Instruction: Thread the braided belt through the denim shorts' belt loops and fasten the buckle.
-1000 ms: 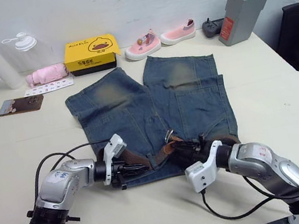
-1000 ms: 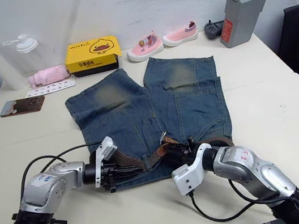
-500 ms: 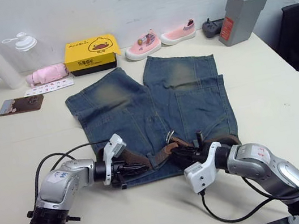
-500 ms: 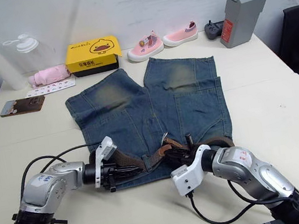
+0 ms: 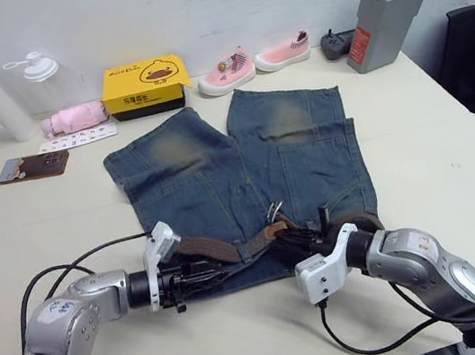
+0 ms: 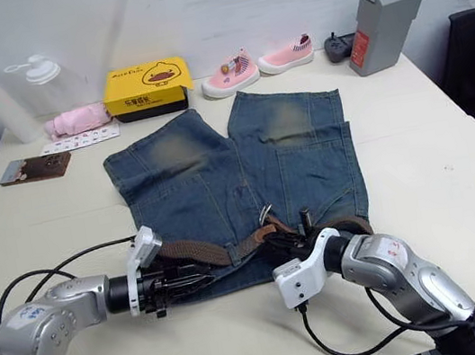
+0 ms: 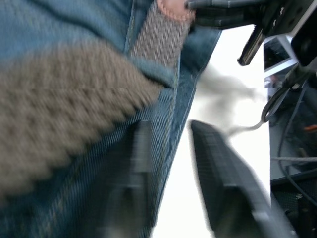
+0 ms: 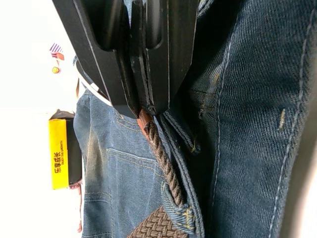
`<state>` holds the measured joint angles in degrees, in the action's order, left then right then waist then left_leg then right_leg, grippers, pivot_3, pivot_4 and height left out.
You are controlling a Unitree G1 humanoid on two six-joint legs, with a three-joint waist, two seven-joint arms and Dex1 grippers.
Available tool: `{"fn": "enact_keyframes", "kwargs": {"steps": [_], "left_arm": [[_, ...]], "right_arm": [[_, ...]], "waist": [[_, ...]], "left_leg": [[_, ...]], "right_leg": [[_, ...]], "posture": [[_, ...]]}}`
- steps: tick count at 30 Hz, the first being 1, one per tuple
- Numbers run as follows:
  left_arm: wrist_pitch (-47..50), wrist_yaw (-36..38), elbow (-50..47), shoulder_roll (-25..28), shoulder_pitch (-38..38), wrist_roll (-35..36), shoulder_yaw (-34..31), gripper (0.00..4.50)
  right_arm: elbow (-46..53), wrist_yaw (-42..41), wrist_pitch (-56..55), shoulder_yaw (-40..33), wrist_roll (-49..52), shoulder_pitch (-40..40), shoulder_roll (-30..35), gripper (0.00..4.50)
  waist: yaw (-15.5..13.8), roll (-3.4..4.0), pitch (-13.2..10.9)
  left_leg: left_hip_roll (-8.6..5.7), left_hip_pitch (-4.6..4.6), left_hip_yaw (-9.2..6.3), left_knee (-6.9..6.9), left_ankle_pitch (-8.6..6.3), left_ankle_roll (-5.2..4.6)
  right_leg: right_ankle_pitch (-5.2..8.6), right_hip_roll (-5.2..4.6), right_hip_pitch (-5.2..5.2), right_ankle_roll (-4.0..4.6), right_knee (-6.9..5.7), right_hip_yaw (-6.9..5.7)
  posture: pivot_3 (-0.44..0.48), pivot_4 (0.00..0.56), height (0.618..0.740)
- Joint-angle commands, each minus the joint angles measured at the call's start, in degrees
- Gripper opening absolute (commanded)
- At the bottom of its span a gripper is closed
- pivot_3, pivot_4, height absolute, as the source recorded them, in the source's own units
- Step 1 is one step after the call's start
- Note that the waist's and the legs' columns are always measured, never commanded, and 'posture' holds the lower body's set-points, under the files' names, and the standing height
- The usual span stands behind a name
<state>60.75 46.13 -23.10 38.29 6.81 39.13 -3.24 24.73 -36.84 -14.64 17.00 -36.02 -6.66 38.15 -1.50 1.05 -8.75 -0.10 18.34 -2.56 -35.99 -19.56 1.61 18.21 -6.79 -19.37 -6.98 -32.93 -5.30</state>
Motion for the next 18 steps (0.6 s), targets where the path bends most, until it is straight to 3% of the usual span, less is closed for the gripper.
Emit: {"fn": "enact_keyframes", "kwargs": {"steps": [1,6,12,18], "left_arm": [[-2.2,-4.6,-3.5,-0.7,-1.4,-2.8,1.3,0.12],[-13.7,-4.3,-3.3,4.4,-4.4,-14.6,11.2,0.12],[-17.7,-4.3,-2.1,4.3,-5.1,-16.7,12.8,0.12],[-18.3,-3.9,-1.4,3.8,-5.1,-16.5,12.8,0.12]], "right_arm": [[3.9,0.1,1.0,-2.5,0.6,0.7,0.2,0.00],[6.4,-1.0,3.7,-5.2,1.8,2.2,0.8,0.00],[10.3,-4.9,8.0,-13.9,10.3,4.0,3.9,0.00],[8.0,-4.1,7.1,-21.8,13.7,3.9,7.6,0.00]], "waist": [[0.0,-0.03,0.0],[0.1,0.00,0.1],[0.0,0.30,0.3],[0.0,0.31,0.4]], "left_leg": [[-0.01,0.01,-0.01,0.00,-0.01,0.00],[0.01,-0.01,0.02,0.02,-0.02,-0.01],[-0.01,-0.02,0.04,-0.01,-0.19,-0.08],[-0.02,-0.01,0.03,-0.04,-0.22,-0.15]], "right_leg": [[0.00,-0.02,0.00,0.00,-0.01,0.01],[0.00,0.05,-0.01,0.01,0.00,0.04],[0.01,0.01,0.02,0.02,0.05,0.05],[0.01,-0.03,0.05,0.02,0.05,0.02]], "posture": [[0.000,0.150,0.712],[0.000,0.150,0.712],[0.000,0.150,0.712],[0.000,0.150,0.712]]}}
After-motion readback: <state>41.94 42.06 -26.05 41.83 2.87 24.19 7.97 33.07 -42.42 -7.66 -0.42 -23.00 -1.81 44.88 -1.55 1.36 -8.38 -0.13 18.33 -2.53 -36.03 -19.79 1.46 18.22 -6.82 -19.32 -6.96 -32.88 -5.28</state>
